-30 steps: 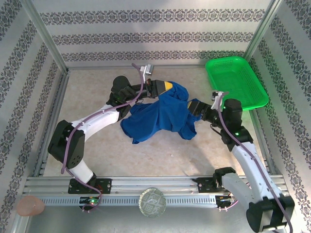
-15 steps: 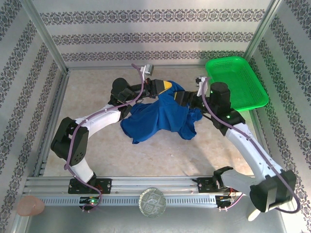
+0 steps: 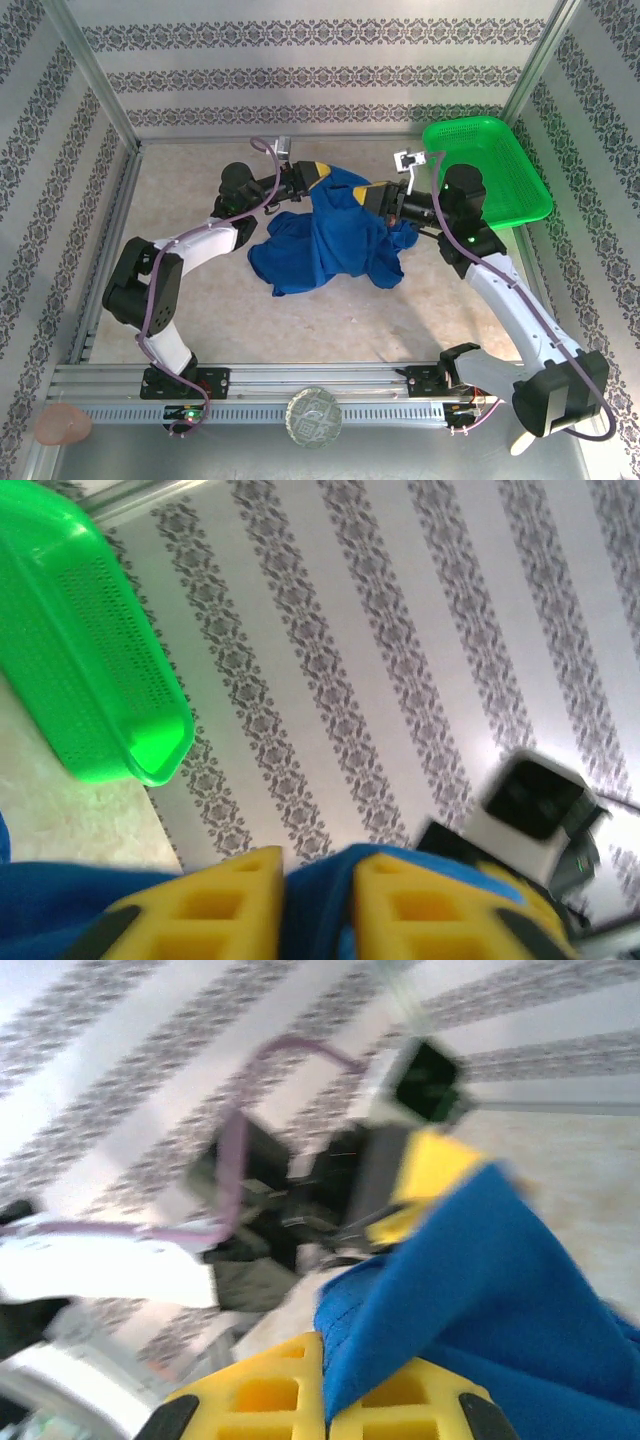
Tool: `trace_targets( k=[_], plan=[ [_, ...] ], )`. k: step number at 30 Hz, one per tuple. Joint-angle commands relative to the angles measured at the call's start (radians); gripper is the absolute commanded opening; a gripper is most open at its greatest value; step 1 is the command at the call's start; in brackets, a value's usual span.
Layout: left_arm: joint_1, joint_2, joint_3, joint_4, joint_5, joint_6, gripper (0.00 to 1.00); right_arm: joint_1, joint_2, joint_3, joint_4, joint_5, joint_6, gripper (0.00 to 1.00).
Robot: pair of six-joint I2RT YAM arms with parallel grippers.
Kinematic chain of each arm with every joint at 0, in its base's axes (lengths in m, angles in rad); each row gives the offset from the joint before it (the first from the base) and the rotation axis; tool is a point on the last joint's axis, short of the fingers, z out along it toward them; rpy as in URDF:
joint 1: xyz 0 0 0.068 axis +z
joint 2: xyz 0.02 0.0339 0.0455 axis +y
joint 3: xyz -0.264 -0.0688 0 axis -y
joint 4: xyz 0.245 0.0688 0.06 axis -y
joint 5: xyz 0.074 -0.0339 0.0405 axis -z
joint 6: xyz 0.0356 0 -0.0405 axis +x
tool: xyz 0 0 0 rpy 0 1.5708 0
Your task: Fold the inside-out t-shirt
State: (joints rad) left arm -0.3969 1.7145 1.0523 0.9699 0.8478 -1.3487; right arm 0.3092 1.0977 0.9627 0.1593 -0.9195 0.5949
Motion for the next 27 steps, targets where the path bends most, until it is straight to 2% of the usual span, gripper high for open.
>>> trace_targets(
  k=[1,6,10,15,22,27],
  plan=[
    [0.003,0.025,-0.011,-0.014,-0.045,0.046,0.43,0.031,-0.005,-0.011,0.217,-0.155,0.097,0.00],
    [0.003,-0.063,-0.067,-0.081,-0.056,0.108,0.58,-0.014,0.015,-0.027,0.222,-0.108,0.102,0.00],
    [-0.004,-0.220,-0.115,-0.245,-0.088,0.223,0.63,-0.043,0.021,-0.060,0.228,-0.098,0.108,0.00],
    [-0.058,-0.350,-0.079,-0.439,-0.122,0.333,0.66,-0.065,0.025,-0.105,0.230,-0.075,0.103,0.00],
    [-0.148,-0.356,0.034,-0.720,-0.149,0.534,0.68,-0.067,0.039,-0.126,0.232,-0.056,0.102,0.00],
    [-0.168,-0.297,0.079,-0.785,-0.157,0.602,0.68,-0.068,0.034,-0.130,0.231,-0.049,0.106,0.00]
  ],
)
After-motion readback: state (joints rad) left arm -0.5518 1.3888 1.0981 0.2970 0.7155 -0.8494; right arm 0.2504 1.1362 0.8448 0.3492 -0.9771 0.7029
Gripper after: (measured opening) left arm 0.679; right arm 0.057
